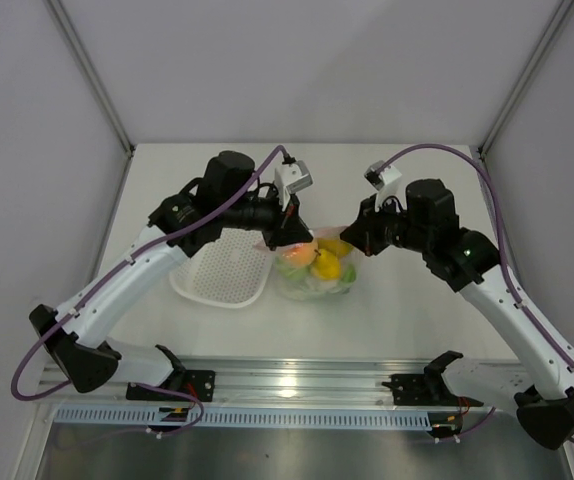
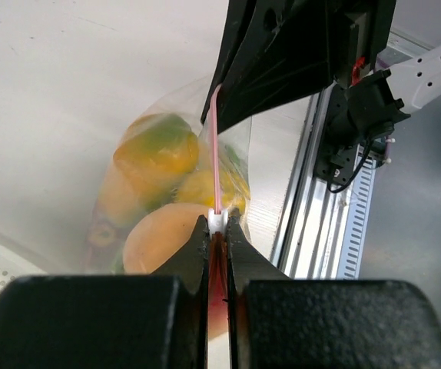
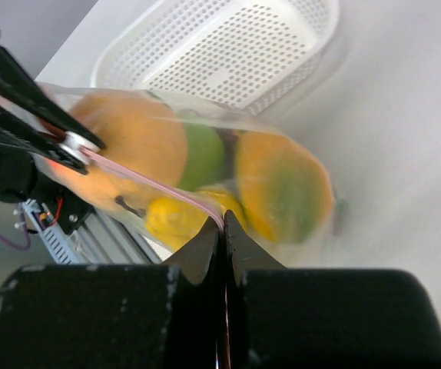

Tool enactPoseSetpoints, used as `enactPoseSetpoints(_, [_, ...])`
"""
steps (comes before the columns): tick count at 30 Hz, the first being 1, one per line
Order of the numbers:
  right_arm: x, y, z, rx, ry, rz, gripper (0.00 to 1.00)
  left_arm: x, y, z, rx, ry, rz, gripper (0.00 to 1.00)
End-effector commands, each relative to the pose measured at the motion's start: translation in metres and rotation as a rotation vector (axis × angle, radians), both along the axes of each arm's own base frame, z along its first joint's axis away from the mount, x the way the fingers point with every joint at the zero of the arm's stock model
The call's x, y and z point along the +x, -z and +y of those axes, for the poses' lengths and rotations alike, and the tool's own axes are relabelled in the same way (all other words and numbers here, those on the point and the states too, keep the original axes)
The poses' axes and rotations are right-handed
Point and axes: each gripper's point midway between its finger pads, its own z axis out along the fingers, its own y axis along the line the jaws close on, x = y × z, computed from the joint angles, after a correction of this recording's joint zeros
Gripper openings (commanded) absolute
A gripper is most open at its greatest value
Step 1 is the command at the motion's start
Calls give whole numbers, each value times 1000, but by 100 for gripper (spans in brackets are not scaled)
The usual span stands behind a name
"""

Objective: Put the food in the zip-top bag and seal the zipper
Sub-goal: Zip the zipper food storage bag at the center of the board.

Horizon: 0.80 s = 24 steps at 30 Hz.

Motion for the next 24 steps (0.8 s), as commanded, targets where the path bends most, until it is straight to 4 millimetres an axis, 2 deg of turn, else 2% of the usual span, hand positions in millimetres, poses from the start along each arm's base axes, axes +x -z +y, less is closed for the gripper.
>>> enactPoseSetpoints(1, [31,7,-52,-71,280,-27,0,-14,-26,21,-35,-26,-54,1])
enactPoseSetpoints(3, [30,9,-54,-68,277,-17,0,-15,-22,23,-26,-28,-47,1])
enactPoseSetpoints(7, [22,6,-41,-29,190,-23,0,-23,-23,15,-52,37,-29,0])
enactPoseSetpoints(10, [-2,0,-14,25,-34,-10,0,-31,-27,6,-73,112,5,1])
enactPoseSetpoints(11, [-19,-5,0,51,-153,-1,5,-33,-30,2,-85,146,17,1])
enactPoseSetpoints(13, [-30,-12,8,60,-214,-8,29,-34,-34,-2,-92,172,31,1])
enactPoseSetpoints(15, [-32,-17,9,40,-205,-26,48,-32,-31,-7,-86,178,69,1])
enactPoseSetpoints(17, [-33,-17,8,20,-198,-29,55,-30,-34,-11,-96,182,81,1])
enactPoseSetpoints(19, [-27,-16,2,-2,-145,-35,57,-27,-35,-15,-104,175,94,1])
enactPoseSetpoints(22, [-29,-9,2,-8,-160,-20,56,-24,-36,-23,-110,184,140,1])
enactPoseSetpoints(24, [-33,-2,7,-2,-196,12,44,-27,-35,-26,-103,211,160,1])
